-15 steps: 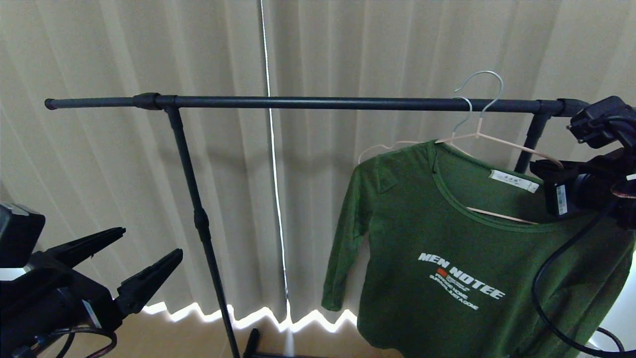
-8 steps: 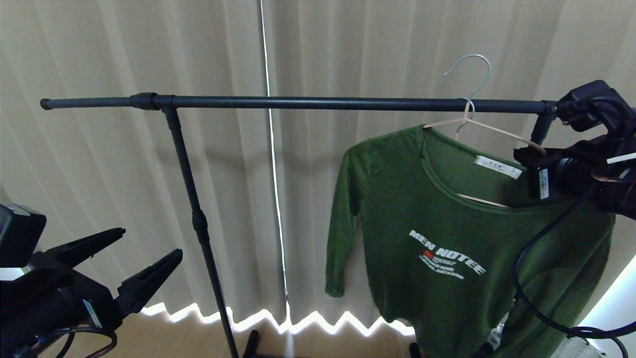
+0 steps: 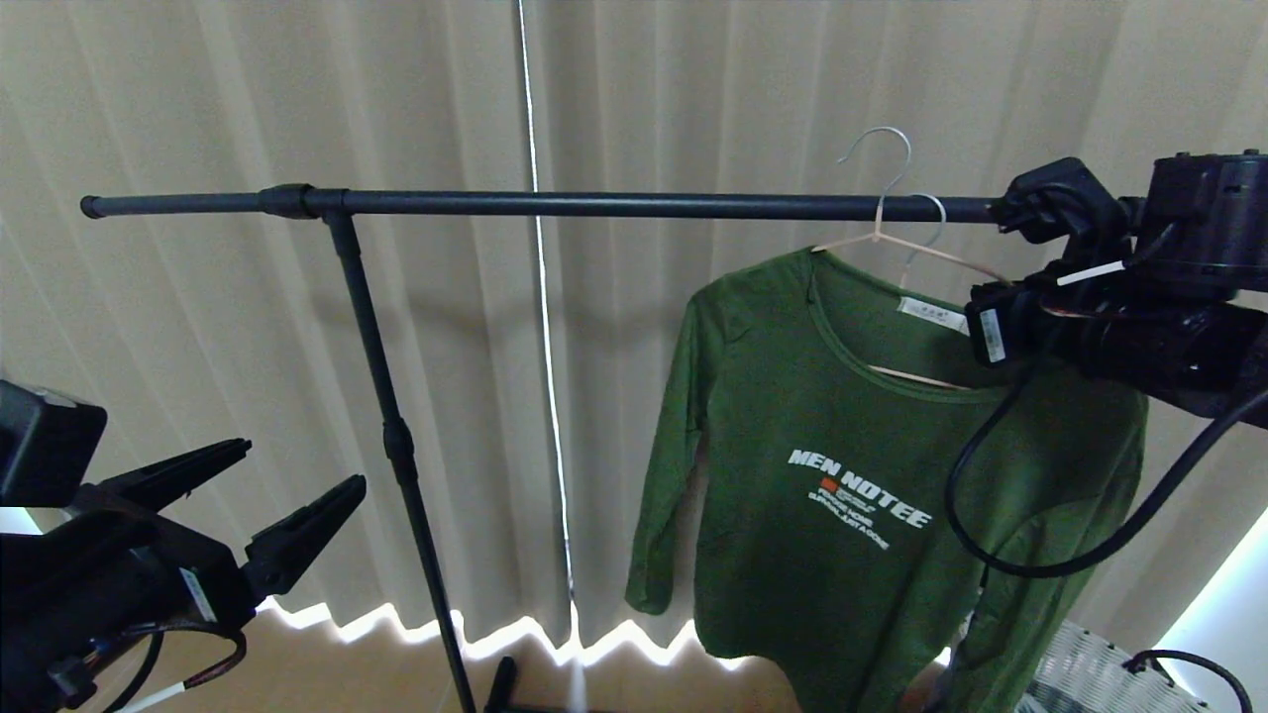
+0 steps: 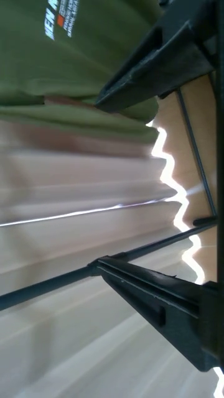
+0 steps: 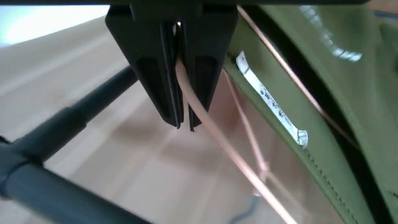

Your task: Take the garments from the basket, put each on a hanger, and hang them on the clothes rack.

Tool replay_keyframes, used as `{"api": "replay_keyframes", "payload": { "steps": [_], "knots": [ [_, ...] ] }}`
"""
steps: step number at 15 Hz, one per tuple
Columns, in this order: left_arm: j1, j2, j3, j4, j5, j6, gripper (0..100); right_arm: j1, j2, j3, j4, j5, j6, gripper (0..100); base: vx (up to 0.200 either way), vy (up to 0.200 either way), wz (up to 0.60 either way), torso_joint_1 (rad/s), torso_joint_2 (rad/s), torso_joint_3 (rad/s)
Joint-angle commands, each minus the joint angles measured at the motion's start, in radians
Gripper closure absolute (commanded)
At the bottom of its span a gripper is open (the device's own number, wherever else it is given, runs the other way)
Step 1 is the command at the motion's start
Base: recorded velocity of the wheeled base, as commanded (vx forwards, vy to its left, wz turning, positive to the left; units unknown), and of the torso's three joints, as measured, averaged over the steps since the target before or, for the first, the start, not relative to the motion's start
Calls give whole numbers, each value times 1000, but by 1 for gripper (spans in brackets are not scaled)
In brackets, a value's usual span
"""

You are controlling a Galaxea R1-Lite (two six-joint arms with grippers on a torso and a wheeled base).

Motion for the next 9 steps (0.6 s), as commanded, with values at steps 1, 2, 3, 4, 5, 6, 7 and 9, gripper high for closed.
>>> {"api": "replay_keyframes", "payload": {
  "steps": [1,2,3,4,5,6,7,9],
  "knots": [
    [-1,1,2,0,-1,1,0,3,57,-22,3,-12,-2,100,0,0,0,0,0,0],
    [-1,-5,3,0,0,2,0,20,65,-23,21,-29,-2,100,0,0,0,0,0,0],
    [-1,-11,3,0,-1,1,0,30,66,-30,46,-40,-2,100,0,0,0,0,0,0],
    [-4,-14,3,0,-1,2,0,43,71,-50,92,-66,-2,100,0,0,0,0,0,0],
    [-6,-20,5,0,-1,1,0,63,72,-62,107,-70,-2,100,0,0,0,0,0,0],
    [-6,-22,3,0,-1,1,0,72,74,-71,126,-72,-2,100,0,0,0,0,0,0],
    [-6,-23,5,0,-1,1,0,73,83,-86,147,-84,-2,100,0,0,0,0,0,0],
    [-6,-22,5,0,-1,1,0,75,88,-100,152,-107,-2,100,0,0,0,0,0,0]
  ]
}}
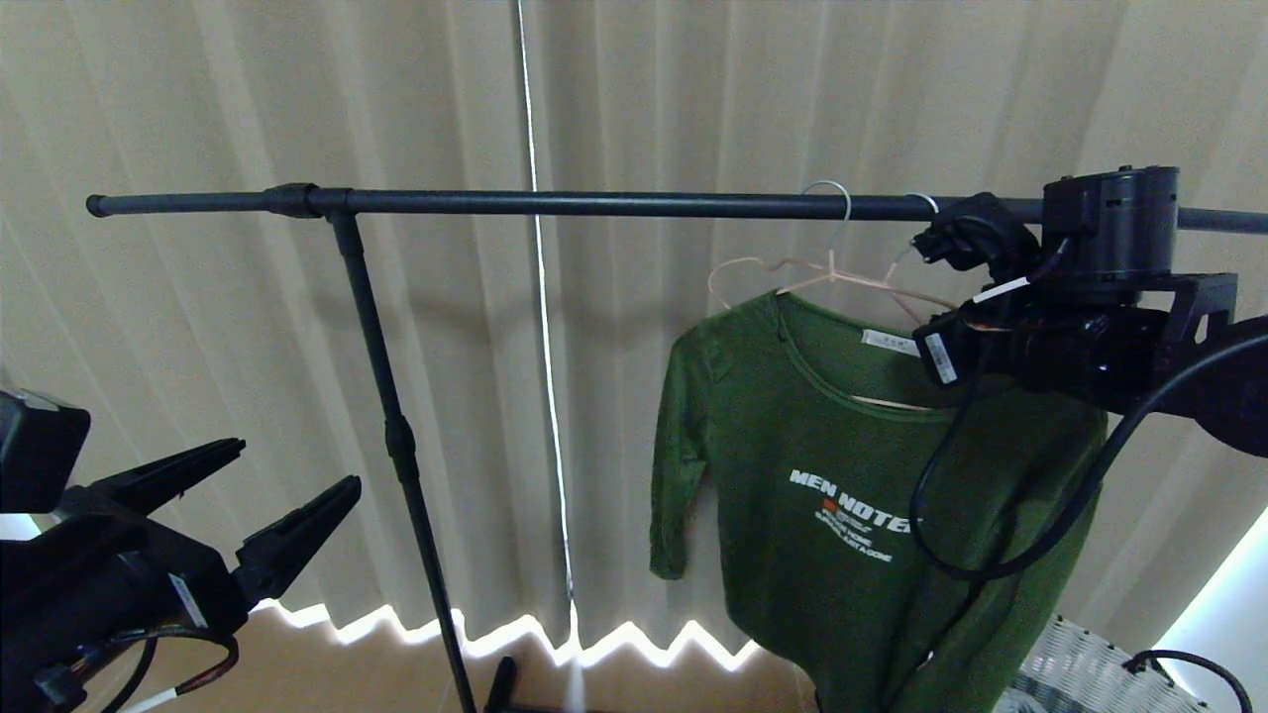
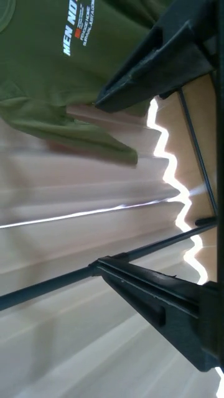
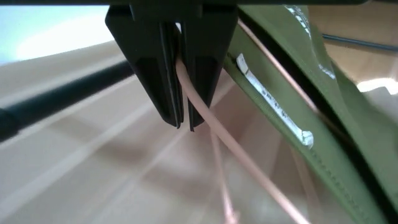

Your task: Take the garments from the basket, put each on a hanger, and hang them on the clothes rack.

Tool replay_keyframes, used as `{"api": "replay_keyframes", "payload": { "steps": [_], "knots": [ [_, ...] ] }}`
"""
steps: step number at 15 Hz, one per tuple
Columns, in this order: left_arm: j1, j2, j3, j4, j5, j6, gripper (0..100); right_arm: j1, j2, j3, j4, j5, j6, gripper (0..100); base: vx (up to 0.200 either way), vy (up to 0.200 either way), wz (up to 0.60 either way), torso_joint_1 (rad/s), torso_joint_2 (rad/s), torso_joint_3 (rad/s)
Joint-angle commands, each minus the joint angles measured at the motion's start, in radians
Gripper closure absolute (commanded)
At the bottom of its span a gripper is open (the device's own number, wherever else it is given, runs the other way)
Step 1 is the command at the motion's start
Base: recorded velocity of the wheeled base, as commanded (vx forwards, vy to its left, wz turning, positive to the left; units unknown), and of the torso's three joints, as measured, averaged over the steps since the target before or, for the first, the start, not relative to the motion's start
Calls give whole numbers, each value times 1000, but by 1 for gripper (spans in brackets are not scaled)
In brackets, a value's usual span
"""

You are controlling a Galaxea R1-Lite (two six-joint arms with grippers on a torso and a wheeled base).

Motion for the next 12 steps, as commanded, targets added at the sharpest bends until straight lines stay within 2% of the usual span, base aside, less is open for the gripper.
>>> {"api": "replay_keyframes", "payload": {
  "steps": [1,6,11,12],
  "knots": [
    [0,-3,0,0,-1,0,0,7,18,-7,-1,-4,0,100,0,0,0,0,0,0],
    [0,-4,2,0,-1,1,0,73,10,-6,-9,-2,1,100,0,0,0,0,0,0],
    [0,-6,2,0,-1,1,0,102,13,-7,-9,-2,1,100,0,0,0,0,0,0],
    [0,-6,2,0,-1,1,0,102,15,-7,-9,-2,1,0,0,0,0,0,0,0]
  ]
}}
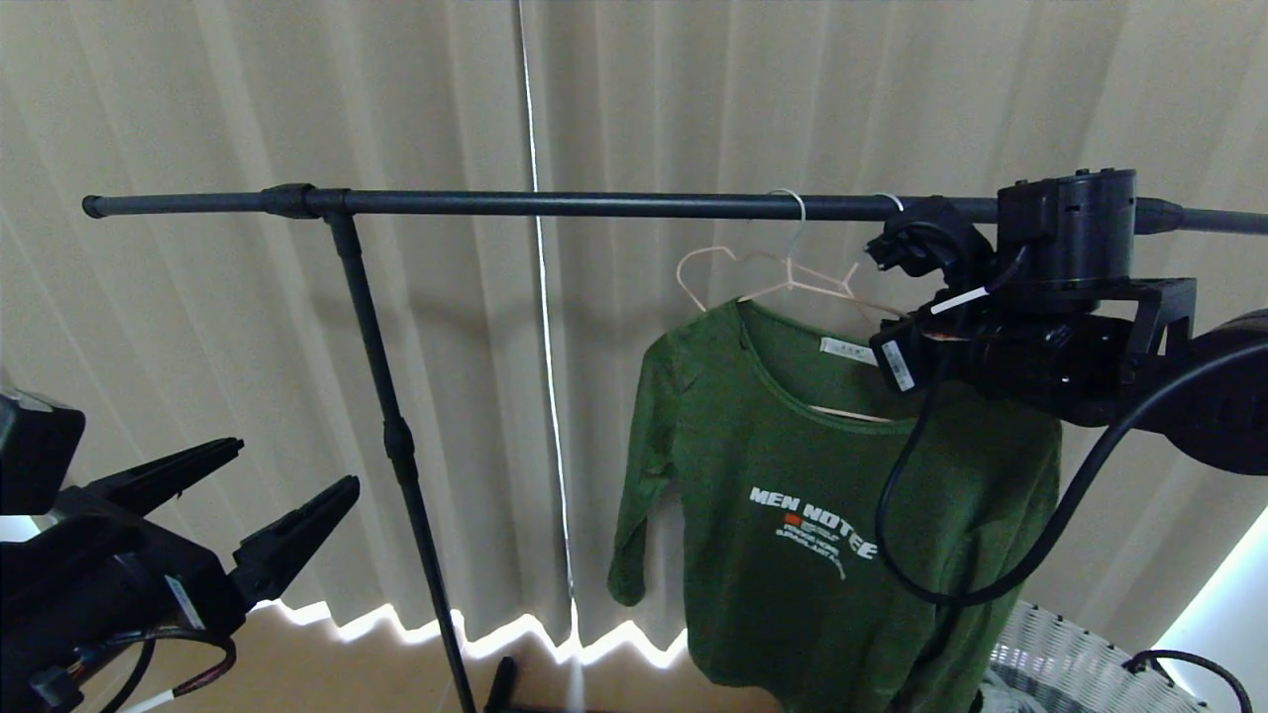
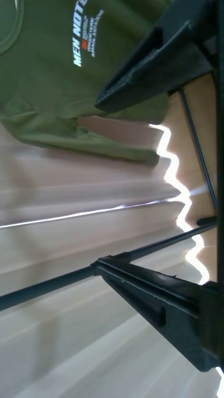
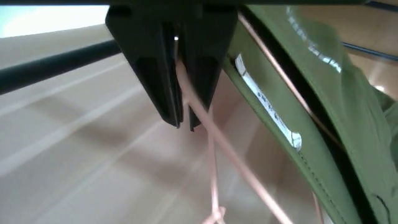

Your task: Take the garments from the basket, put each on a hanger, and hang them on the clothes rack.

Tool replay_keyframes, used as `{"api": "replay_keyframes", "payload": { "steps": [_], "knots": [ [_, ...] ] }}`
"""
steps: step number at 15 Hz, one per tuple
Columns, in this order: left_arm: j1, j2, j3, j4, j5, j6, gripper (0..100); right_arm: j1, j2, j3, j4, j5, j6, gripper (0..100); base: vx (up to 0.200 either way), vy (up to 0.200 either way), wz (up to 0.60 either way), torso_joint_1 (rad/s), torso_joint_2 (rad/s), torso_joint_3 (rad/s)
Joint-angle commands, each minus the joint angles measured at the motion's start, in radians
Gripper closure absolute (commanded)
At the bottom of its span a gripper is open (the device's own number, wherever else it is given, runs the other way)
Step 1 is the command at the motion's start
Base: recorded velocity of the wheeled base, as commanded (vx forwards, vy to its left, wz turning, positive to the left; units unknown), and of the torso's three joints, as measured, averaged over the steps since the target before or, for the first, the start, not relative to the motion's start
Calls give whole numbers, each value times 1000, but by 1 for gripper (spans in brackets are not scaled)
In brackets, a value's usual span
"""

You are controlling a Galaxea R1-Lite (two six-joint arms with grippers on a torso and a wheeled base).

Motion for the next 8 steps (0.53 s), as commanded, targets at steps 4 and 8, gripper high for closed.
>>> {"api": "replay_keyframes", "payload": {
  "steps": [4,8],
  "knots": [
    [0,2,0,0,0,0,0,1,-14,11,-7,1,4,0,0,0,0,0,0,0],
    [1,0,0,0,0,0,0,1,-61,37,-7,9,8,0,0,0,0,0,0,0]
  ]
}}
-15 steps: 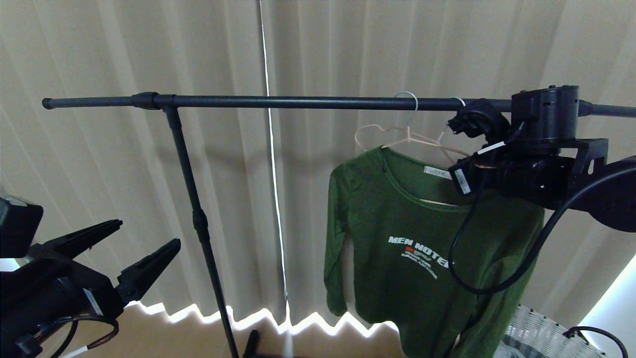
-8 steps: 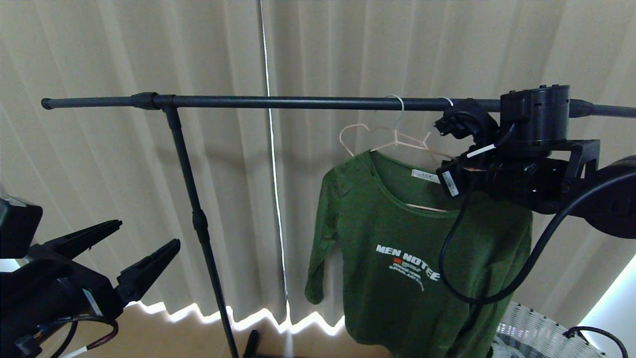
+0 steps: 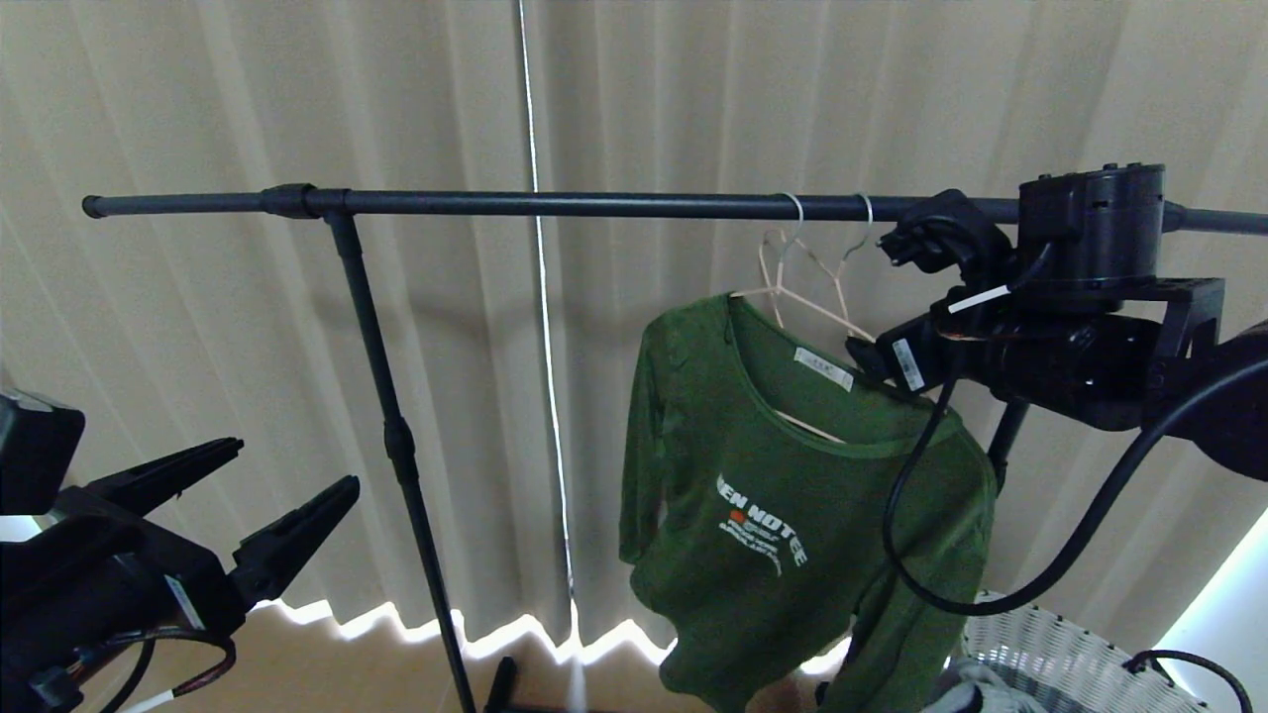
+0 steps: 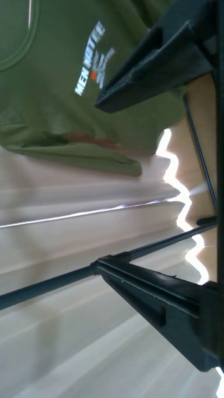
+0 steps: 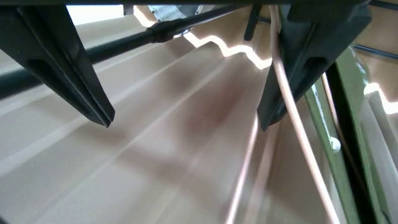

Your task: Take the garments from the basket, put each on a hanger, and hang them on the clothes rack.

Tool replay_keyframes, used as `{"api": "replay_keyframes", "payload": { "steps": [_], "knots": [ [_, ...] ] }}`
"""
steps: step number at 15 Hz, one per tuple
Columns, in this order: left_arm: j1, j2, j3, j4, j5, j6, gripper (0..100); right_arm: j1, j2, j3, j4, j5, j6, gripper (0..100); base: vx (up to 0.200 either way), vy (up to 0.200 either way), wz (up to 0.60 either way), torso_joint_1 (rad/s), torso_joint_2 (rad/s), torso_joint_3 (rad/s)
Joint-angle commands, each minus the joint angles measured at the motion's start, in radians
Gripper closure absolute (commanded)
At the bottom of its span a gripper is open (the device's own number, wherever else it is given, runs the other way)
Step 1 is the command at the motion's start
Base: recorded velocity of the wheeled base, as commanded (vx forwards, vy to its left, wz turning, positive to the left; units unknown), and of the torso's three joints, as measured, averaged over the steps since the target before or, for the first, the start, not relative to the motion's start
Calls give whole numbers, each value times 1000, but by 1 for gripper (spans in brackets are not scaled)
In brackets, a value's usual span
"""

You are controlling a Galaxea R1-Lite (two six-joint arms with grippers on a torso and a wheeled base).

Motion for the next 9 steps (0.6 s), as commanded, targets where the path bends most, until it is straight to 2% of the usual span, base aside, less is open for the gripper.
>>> {"api": "replay_keyframes", "payload": {
  "steps": [1,3,6,9],
  "knots": [
    [0,1,0,0,0,0,0,0,-34,17,0,4,0,0,0,0,0,0,0,0],
    [2,1,0,0,0,0,0,0,-49,34,-1,23,35,0,0,0,0,0,0,0],
    [3,1,-1,0,0,-2,0,0,-80,72,-3,119,65,0,0,0,0,0,0,0],
    [3,2,0,0,0,-2,0,0,-100,134,-93,202,65,0,0,0,0,0,0,0]
  ]
}}
